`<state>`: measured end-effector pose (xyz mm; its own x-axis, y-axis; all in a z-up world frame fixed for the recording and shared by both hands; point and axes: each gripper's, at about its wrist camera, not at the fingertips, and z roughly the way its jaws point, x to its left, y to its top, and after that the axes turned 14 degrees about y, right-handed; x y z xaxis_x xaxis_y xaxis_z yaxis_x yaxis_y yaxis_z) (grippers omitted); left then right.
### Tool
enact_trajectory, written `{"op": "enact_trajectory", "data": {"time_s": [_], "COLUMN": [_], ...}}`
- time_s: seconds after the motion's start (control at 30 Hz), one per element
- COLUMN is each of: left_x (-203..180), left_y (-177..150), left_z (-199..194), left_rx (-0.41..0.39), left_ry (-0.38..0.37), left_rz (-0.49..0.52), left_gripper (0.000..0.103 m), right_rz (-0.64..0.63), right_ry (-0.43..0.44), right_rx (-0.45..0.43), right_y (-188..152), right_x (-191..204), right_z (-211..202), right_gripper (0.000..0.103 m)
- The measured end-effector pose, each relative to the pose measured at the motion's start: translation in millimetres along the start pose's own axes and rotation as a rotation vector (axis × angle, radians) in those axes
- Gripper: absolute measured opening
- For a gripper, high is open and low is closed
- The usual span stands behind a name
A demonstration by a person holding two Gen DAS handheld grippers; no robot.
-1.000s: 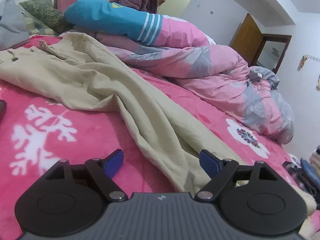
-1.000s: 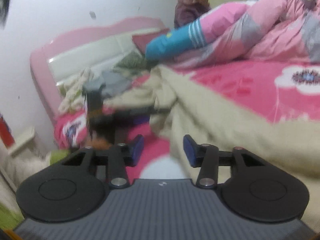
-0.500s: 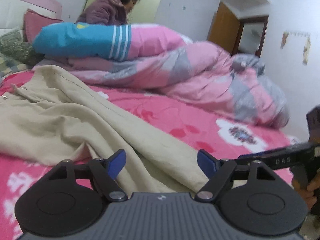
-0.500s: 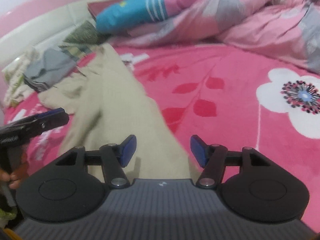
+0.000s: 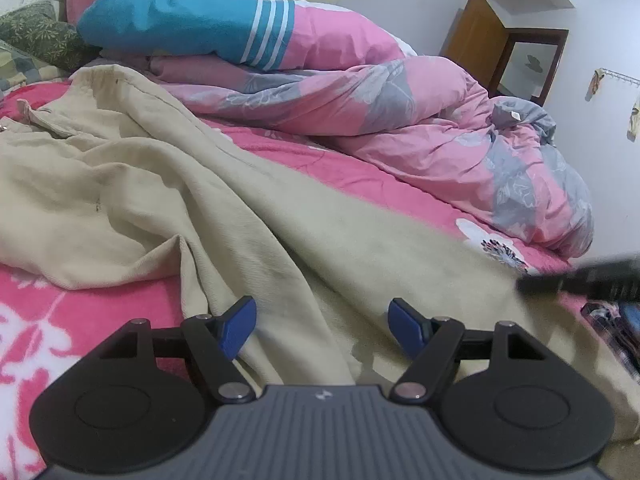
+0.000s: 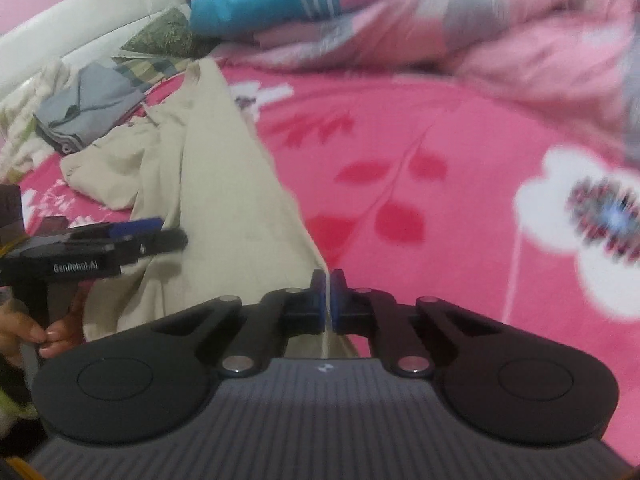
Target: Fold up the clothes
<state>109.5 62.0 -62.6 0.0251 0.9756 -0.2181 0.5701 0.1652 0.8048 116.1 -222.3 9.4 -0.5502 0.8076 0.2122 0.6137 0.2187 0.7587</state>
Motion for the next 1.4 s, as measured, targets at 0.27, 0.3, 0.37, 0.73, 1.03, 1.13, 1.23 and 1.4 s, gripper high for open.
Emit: {"op": "enact_trajectory", "data": {"time_s": [0.27, 0.3, 0.37, 0.73, 1.03, 1.13, 1.23, 1.4], "left_x": [8, 9, 10, 8, 7, 7, 8, 11], "left_y": [-1, -1, -2, -2, -2, -3, -3, 6], "left_z": [0, 0, 0, -2, -1, -1, -2, -15], "left_rx": [0.005, 0.006, 0.007, 0.01, 0.01, 0.01, 0.005, -0.041], "left_ry": [-0.025, -0.029, -0.032, -0.022, -0.025, -0.027, -0.032, -0.065], "left_rz": [-0.038, -0.044, -0.048, -0.035, -0.032, -0.031, -0.037, -0.084], "left_gripper": [0.076, 0.076, 0.076, 0.076, 0.078, 0.078, 0.078, 0.08], "right_rz": [-0.193, -0.201, -0.218, -0.199, -0.111, -0.025, 0.152, 0.479], "right_ry": [-0.264, -0.293, -0.352, -0.484, -0.471, -0.444, -0.38, -0.269], "right_rx": [0.0, 0.008, 0.022, 0.134, 0.214, 0.153, -0.005, -0.229], "right_y": [63, 69, 82, 111, 96, 98, 103, 80], "right_x": [-9, -15, -27, -118, -180, -192, -209, -227], "right_z": [-1, 3, 12, 94, 151, 138, 88, -24], "right_gripper": [0.001, 0.001, 0.001, 0.0, 0.002, 0.021, 0.039, 0.049]}}
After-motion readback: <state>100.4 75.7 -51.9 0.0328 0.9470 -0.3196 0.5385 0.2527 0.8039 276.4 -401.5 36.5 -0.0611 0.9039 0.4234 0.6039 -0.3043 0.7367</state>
